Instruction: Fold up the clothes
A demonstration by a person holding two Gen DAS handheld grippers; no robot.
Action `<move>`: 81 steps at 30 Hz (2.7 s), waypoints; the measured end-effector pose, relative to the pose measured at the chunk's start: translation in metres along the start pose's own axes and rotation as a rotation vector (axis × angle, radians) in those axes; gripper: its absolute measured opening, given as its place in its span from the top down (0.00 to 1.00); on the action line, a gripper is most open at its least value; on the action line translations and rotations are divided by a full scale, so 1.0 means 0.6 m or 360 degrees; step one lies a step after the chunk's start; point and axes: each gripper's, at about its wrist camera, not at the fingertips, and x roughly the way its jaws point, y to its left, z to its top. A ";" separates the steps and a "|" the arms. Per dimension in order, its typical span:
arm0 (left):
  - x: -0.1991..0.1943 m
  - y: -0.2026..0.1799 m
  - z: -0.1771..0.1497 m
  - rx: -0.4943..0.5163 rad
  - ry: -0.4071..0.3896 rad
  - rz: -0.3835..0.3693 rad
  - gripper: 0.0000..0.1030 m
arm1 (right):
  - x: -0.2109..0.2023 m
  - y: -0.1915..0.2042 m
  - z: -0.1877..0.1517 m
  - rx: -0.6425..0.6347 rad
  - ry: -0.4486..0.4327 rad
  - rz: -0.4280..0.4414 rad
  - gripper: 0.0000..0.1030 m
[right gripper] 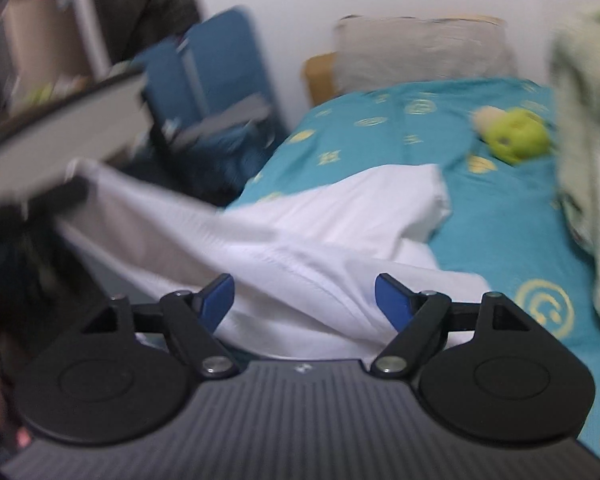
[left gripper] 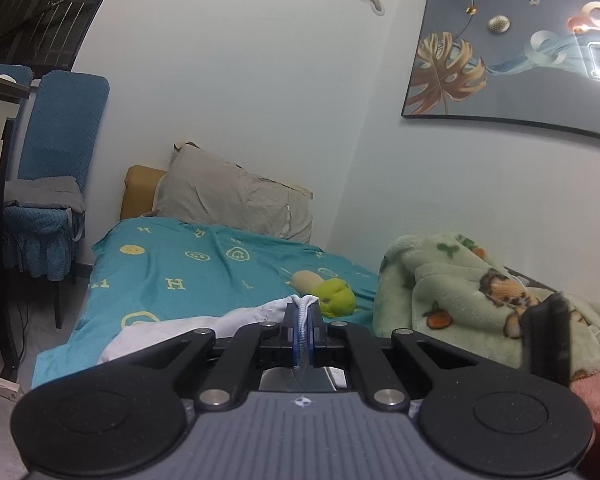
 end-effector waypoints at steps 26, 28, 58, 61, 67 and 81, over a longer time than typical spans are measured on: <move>-0.048 -0.026 0.009 0.0074 -0.0137 0.0073 0.96 | -0.101 -0.104 0.000 0.0146 0.0163 -0.0479 0.30; -0.043 -0.029 0.006 0.0096 -0.0115 0.0097 0.96 | -0.064 -0.093 -0.014 0.0094 0.0277 -0.0498 0.33; 0.112 0.005 -0.133 0.0271 0.0687 0.0544 0.65 | -0.113 -0.071 0.014 0.0350 -0.0237 -0.0273 0.91; 0.107 0.015 -0.124 0.0244 0.0588 0.0642 0.63 | -0.105 -0.074 0.010 0.0292 -0.0220 -0.0403 0.90; 0.098 0.037 -0.108 0.0187 0.0387 0.0835 0.49 | 0.012 -0.103 -0.007 0.0172 0.0164 -0.0754 0.49; -0.056 -0.049 0.184 0.0065 -0.0455 0.0834 0.48 | -0.256 -0.024 0.208 0.0296 -0.0710 -0.0446 0.32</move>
